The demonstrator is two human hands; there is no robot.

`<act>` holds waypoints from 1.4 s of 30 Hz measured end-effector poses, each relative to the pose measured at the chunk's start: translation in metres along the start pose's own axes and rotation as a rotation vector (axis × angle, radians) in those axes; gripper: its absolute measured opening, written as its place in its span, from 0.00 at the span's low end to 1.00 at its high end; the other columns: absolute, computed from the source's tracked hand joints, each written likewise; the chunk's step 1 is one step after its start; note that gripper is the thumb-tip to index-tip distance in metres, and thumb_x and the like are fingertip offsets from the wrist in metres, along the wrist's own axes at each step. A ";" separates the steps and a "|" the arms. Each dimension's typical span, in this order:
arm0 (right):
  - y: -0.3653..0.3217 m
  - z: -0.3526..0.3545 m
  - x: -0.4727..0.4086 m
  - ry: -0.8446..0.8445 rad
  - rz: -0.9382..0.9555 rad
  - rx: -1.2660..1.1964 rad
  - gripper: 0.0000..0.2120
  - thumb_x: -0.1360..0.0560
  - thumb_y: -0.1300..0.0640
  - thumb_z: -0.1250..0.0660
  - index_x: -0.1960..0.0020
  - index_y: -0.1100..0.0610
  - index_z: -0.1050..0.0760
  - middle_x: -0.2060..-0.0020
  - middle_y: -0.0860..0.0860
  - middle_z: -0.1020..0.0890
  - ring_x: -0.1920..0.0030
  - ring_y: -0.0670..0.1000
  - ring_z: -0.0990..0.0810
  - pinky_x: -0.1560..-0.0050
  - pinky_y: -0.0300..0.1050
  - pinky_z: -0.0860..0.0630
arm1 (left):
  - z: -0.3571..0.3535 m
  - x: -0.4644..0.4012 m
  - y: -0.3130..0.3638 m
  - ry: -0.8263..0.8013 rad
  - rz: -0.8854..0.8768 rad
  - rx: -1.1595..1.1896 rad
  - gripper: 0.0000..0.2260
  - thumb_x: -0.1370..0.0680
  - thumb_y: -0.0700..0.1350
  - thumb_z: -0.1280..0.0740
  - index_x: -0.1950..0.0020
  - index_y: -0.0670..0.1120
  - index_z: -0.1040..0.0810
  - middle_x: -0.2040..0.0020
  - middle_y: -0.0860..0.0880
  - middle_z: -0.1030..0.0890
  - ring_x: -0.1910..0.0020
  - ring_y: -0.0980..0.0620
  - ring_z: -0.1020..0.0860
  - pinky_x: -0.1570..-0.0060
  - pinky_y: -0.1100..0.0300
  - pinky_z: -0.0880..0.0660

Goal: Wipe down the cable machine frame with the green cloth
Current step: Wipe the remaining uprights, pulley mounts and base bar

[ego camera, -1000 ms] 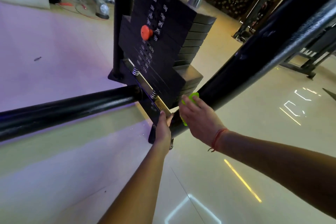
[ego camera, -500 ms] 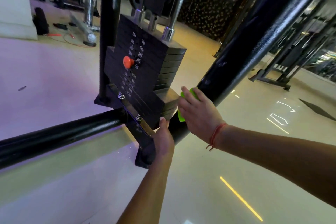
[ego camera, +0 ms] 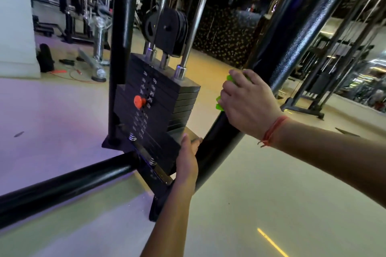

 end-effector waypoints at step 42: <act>0.105 0.028 0.011 0.446 0.080 -0.108 0.18 0.15 0.47 0.46 0.38 0.51 0.20 0.36 0.49 0.20 0.20 0.58 0.41 0.24 0.58 0.39 | -0.090 0.045 0.100 -0.232 -0.285 -0.263 0.38 0.26 0.78 0.50 0.25 0.57 0.31 0.27 0.65 0.29 0.27 0.66 0.35 0.22 0.54 0.45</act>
Point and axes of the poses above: each hand's wrist, its own x-axis away from the middle knuckle, its own z-axis out of the back of the hand, y = z × x, the point moved 6 cm from there along -x, towards the middle knuckle
